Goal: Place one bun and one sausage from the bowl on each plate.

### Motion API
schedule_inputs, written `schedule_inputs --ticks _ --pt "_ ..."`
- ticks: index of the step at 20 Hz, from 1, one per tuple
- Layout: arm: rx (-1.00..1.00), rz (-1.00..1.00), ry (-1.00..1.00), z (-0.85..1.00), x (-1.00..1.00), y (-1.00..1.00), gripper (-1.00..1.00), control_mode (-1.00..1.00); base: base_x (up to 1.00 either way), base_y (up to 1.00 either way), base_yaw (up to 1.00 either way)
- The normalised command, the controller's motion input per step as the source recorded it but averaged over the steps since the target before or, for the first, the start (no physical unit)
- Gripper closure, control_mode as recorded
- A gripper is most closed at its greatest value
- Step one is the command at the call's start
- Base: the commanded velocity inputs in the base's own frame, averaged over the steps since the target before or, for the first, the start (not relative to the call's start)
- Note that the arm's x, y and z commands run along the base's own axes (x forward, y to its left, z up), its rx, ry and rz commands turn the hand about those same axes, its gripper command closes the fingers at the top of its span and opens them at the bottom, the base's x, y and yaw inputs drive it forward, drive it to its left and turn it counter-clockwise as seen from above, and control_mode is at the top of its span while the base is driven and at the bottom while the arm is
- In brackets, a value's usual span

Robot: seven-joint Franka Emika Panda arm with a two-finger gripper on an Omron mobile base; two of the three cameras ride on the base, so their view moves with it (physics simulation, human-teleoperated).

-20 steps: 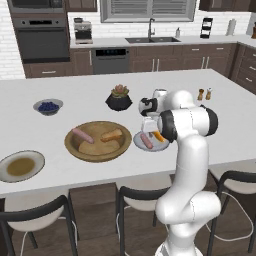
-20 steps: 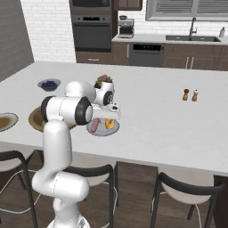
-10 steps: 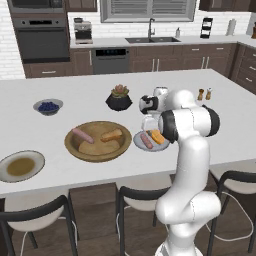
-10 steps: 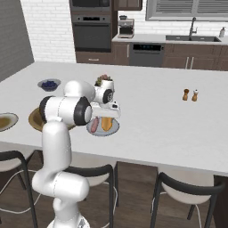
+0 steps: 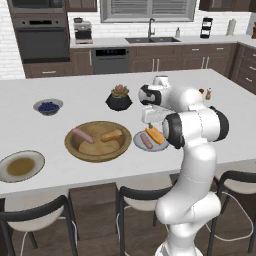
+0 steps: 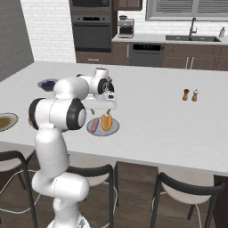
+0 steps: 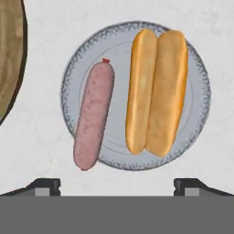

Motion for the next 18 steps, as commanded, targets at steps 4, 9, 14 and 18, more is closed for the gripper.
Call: schedule_inputs --ticks 4,9,14,18 --pt "-0.07 0.28 -0.02 0.23 -0.34 0.49 -1.0 -1.0 0.0 0.0 0.0" --pt "-0.1 0.27 -0.01 0.19 -0.26 0.62 -1.0 -1.0 0.0 0.0 0.0" --pt "-0.09 0.23 0.0 0.14 -0.19 0.56 -1.0 -1.0 0.0 0.0 0.0" --pt "-0.05 0.19 0.0 0.11 0.0 0.45 -1.0 -1.0 0.0 0.0 0.0"
